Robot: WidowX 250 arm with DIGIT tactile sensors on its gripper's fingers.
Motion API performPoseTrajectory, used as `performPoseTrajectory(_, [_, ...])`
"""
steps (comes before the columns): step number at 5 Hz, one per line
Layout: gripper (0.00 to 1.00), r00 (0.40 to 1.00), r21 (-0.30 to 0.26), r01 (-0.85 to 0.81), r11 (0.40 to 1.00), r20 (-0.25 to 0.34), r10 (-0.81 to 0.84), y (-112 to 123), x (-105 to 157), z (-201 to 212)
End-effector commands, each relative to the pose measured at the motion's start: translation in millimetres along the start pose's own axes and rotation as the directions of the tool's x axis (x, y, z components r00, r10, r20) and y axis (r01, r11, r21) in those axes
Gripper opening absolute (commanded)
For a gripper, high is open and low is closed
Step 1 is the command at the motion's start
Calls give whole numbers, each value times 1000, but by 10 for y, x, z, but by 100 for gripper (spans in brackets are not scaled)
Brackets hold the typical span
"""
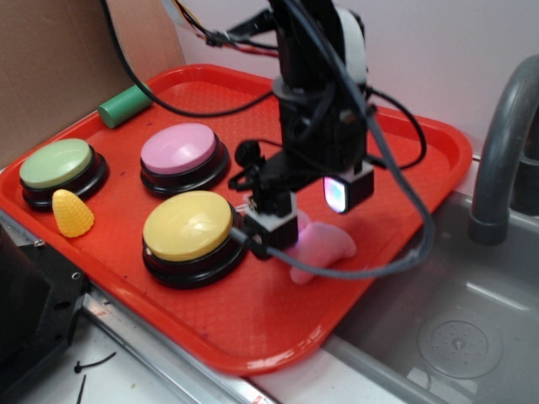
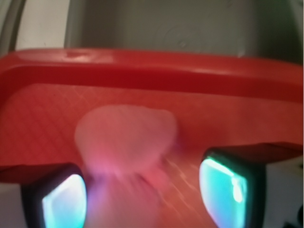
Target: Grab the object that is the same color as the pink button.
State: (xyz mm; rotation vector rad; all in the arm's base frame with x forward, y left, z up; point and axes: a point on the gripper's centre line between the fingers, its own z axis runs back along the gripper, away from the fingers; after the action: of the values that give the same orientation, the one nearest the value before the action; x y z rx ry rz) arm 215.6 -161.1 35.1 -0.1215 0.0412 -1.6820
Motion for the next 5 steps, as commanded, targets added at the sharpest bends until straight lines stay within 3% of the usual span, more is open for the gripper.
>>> performPoseTrajectory(1, [100, 997, 3, 78, 997, 6, -78, -100, 111, -137])
performPoseTrajectory(2, [0, 998, 13, 57, 998, 1, -57, -98, 93, -109])
performPoseTrajectory(3, [0, 1000, 21, 8, 1000, 13, -9, -91, 32, 7])
performPoseTrajectory(4, [0, 972, 81, -236, 968, 39, 234, -101, -122, 371])
performPoseTrajectory(5, [0, 881, 136, -468, 873, -3, 472, -79, -194, 759])
